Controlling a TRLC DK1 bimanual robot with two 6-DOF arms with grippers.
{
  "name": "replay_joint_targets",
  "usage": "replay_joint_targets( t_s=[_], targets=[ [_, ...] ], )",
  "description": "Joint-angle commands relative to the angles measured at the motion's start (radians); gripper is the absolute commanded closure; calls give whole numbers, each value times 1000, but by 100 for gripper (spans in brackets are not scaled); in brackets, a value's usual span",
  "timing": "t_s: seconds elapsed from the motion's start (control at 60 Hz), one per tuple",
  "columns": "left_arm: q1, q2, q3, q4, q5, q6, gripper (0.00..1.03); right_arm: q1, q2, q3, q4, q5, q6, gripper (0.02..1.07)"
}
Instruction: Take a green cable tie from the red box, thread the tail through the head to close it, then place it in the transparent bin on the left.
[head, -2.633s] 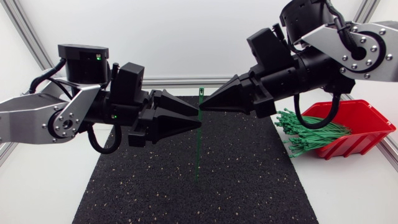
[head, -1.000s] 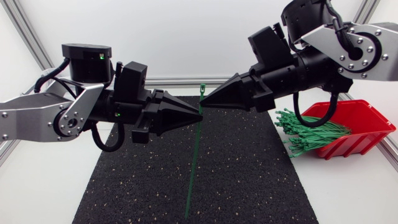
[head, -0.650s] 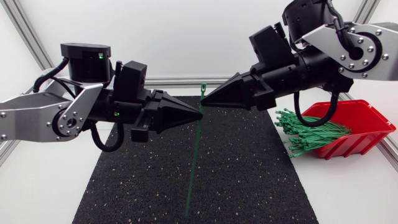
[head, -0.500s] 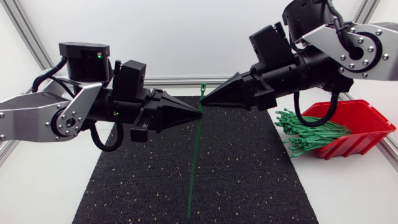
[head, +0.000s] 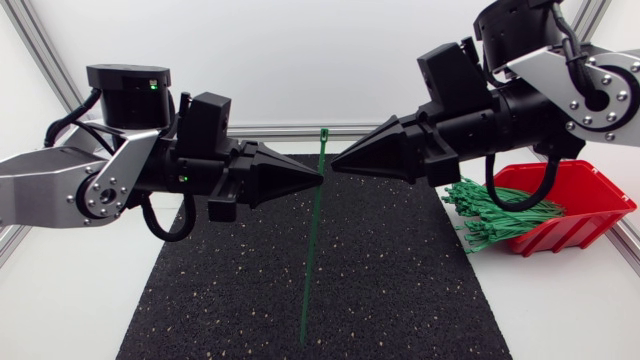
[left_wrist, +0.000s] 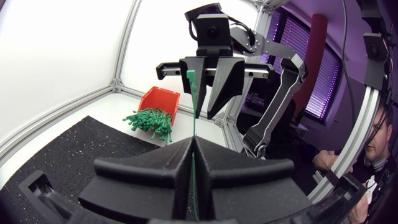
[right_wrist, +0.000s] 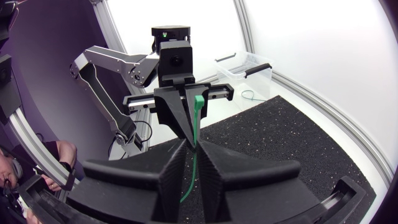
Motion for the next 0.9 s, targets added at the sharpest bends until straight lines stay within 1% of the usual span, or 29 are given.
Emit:
replay_joint_targets(
  t_s=[0.0, 0.183, 0.3, 0.533, 0.65, 0.733, 0.883],
  targets=[
    [16, -25, 4, 11, 1, -35, 100, -18, -26, -45, 26, -4, 23, 72],
    [34, -39, 17, 24, 6, -79, 100, -1, -15, -115, 68, -2, -4, 72],
    [28, -41, 17, 39, 6, -102, 100, 39, 17, -141, 120, 11, 1, 72],
    [19, -38, 13, 39, 6, -105, 100, 60, 51, -113, 178, 27, 27, 72],
    [14, -38, 14, 39, 6, -108, 100, 79, 74, -90, 181, 31, 29, 72],
    [13, -38, 13, 40, 6, -108, 100, 91, 77, -81, 183, 59, 29, 72],
    [13, -35, 11, 43, 6, -108, 100, 91, 77, -68, 192, 64, 30, 73]
  ],
)
